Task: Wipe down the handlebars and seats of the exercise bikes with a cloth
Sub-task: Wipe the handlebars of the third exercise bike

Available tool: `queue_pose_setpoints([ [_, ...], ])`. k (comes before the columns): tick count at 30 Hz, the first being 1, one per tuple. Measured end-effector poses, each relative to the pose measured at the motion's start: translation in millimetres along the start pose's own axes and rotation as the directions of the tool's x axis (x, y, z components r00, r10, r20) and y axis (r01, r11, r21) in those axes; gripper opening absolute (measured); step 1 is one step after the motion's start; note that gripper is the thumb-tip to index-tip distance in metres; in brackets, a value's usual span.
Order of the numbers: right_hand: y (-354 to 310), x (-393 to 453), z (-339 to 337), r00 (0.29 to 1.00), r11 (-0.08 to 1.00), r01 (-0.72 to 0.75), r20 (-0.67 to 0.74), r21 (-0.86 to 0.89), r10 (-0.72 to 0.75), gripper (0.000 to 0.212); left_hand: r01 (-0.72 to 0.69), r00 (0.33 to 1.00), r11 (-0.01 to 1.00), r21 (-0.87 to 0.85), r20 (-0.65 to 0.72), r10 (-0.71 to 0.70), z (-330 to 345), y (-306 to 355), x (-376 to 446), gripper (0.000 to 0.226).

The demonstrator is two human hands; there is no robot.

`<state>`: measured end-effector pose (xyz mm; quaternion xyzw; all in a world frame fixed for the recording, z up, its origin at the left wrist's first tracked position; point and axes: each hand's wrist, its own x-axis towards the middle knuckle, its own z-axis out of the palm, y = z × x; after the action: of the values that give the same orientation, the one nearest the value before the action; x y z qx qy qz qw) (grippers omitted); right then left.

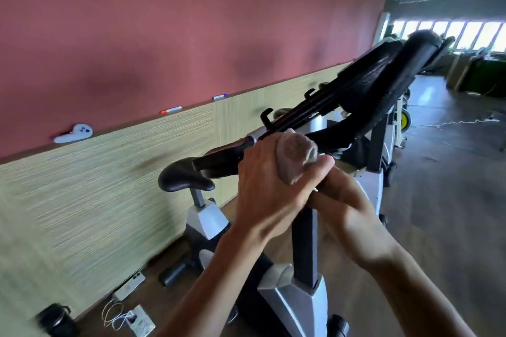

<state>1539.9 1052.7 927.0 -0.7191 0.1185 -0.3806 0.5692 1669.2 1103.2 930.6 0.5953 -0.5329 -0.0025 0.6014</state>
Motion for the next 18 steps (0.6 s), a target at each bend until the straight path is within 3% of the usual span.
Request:
queue_pose_setpoints([
  [3,-2,-2,-3,0.997,0.999,0.030,-0.073,0.038,-0.028,0.042,-0.119,0.991,0.986,-0.114,0.044,0.125,5,10,5,0.058],
  [5,-5,-3,-1,0.994,0.997,0.054,-0.094,0.047,-0.050,0.037,-0.085,0.994,0.980,-0.180,0.050,0.095,7,14,10,0.066],
  [7,-10,-2,1,0.990,0.997,0.072,-0.126,0.022,-0.069,0.030,-0.026,0.999,0.979,-0.202,0.036,0.034,10,17,16,0.049],
  [11,-25,4,9,0.950,0.985,0.123,-0.274,-0.123,-0.153,0.030,-0.093,0.996,0.975,-0.200,-0.033,0.088,18,21,43,0.033],
  [13,-33,6,15,0.872,0.952,0.154,-0.418,-0.264,-0.257,0.030,-0.069,0.998,0.944,-0.322,-0.009,0.070,26,23,61,0.034],
  [15,-42,4,17,0.731,0.914,0.157,-0.578,-0.374,-0.362,0.030,-0.080,0.997,0.902,-0.424,-0.028,0.075,34,24,82,0.034],
  [18,-65,-1,5,0.548,0.804,0.126,-0.634,-0.581,-0.545,0.023,-0.104,0.994,0.881,-0.461,-0.062,0.085,46,35,110,0.038],
])
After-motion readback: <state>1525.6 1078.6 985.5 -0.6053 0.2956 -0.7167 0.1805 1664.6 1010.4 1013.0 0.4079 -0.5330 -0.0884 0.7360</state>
